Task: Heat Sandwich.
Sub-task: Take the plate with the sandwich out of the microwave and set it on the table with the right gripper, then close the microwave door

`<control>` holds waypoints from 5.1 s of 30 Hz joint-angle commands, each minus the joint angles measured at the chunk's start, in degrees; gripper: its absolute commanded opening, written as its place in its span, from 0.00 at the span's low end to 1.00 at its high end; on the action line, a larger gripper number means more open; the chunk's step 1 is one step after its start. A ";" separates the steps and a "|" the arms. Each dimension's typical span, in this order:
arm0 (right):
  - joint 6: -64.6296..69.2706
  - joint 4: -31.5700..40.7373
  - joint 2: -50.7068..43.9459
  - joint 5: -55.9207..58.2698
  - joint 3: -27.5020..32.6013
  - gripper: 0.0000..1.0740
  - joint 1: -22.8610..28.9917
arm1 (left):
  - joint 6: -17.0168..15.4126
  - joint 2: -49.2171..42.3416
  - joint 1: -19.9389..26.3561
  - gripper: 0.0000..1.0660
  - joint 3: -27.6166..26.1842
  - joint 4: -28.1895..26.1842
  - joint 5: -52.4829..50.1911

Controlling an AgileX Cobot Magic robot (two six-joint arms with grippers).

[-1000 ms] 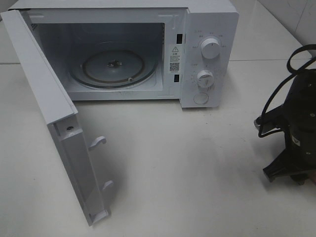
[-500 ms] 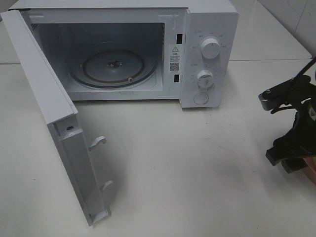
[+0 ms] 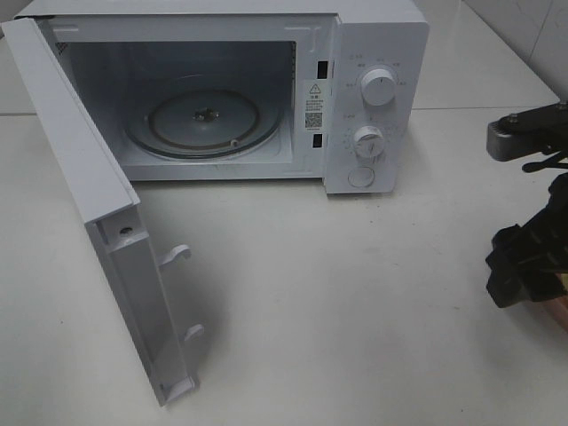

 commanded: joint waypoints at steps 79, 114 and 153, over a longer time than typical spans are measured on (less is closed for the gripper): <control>-1.32 0.74 -73.74 11.29 12.26 0.71 -19.71 | 0.17 -0.80 0.00 0.92 0.06 -0.57 -0.74; -1.26 0.69 -73.74 11.29 12.26 0.71 -19.71 | 0.17 -0.80 0.00 0.92 0.06 -0.57 -0.74; -1.20 0.69 -73.74 11.29 12.26 0.71 -19.71 | 0.11 16.39 0.00 0.10 -3.15 -0.63 -13.69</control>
